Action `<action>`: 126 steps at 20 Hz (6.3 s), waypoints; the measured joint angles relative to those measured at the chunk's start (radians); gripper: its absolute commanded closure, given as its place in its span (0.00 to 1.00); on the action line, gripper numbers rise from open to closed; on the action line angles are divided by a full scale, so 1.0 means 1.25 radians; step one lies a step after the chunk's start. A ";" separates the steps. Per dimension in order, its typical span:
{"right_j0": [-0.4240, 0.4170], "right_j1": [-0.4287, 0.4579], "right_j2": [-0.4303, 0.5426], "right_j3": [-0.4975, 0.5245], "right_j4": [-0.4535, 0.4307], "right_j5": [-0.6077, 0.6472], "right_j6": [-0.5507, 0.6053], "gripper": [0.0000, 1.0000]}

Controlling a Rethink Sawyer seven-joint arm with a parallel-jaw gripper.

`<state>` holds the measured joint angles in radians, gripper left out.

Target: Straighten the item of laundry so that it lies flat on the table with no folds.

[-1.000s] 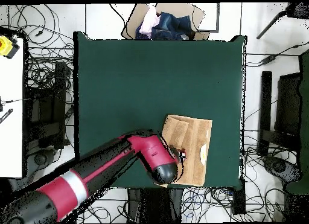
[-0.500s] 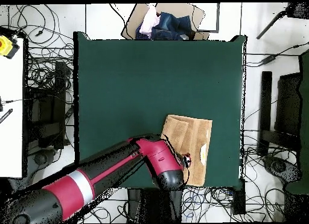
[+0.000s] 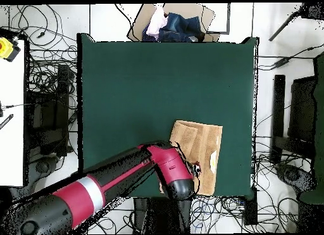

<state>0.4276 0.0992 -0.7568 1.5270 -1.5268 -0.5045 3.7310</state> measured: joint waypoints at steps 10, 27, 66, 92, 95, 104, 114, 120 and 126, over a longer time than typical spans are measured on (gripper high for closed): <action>-0.082 0.001 0.015 0.003 0.018 0.001 -0.094 0.00; -0.042 0.021 0.015 0.002 0.016 0.004 -0.105 0.00; -0.105 -0.081 0.100 0.096 0.110 0.006 -0.105 0.00; -0.116 -0.092 0.109 0.112 0.206 0.013 -0.213 0.00; -0.110 -0.092 0.109 0.114 0.211 0.024 -0.214 0.00; -0.089 -0.094 0.111 0.121 0.232 0.064 -0.214 0.00; -0.067 -0.098 0.119 0.124 0.232 0.111 -0.214 0.00; -0.064 -0.098 0.119 0.124 0.232 0.115 -0.214 0.00; -0.065 -0.100 0.121 0.125 0.232 0.115 -0.214 0.00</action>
<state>0.3459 -0.0253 -0.6059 1.6831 -1.2364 -0.3606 3.4633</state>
